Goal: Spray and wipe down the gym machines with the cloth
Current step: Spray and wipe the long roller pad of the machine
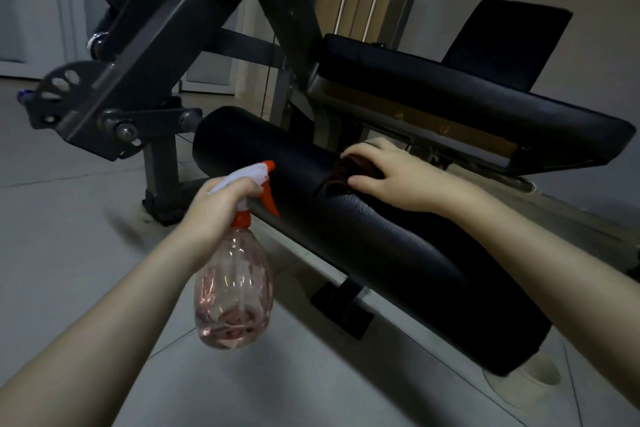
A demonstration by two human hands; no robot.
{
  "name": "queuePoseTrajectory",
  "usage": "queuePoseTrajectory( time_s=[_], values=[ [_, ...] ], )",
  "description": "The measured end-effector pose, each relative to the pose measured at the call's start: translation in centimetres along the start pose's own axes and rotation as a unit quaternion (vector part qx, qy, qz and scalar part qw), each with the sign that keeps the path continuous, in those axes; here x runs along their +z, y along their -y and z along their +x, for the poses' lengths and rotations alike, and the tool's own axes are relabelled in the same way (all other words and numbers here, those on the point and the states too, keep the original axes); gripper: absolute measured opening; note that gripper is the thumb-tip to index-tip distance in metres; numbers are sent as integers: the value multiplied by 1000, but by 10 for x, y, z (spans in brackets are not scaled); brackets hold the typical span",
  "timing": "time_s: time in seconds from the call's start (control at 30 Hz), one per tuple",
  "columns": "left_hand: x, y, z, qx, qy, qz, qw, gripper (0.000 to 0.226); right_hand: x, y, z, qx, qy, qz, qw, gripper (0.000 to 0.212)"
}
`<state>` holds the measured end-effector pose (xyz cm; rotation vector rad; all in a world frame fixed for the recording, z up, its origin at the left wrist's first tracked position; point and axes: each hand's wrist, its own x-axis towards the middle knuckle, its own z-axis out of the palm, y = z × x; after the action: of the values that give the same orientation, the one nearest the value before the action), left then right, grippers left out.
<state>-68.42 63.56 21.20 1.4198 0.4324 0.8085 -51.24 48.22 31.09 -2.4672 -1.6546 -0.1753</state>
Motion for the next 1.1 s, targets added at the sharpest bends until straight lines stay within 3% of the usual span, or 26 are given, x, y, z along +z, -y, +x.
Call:
queuePoseTrajectory(
  time_s=[0.27, 0.4, 0.6, 0.7, 0.97, 1.1],
  values=[
    [3, 10, 7, 5, -21, -6, 1000, 27, 26, 36, 70, -43, -40, -42, 997, 42],
    [2, 10, 6, 4, 9, 14, 1000, 27, 36, 64, 108, -31, -32, -54, 998, 43],
    [-10, 13, 8, -2, 27, 29, 999, 37, 32, 54, 87, -64, -18, -94, 993, 50],
    [-12, 17, 12, -7, 16, 16, 1000, 42, 31, 57, 92, -54, -7, -73, 996, 45],
    [-21, 19, 24, 9, -3, -17, 1000, 22, 25, 47, 116, -12, 26, -11, 1000, 42],
    [-21, 20, 25, 13, 2, -8, 1000, 29, 20, 36, 124, 25, 46, 44, 998, 44]
  ],
)
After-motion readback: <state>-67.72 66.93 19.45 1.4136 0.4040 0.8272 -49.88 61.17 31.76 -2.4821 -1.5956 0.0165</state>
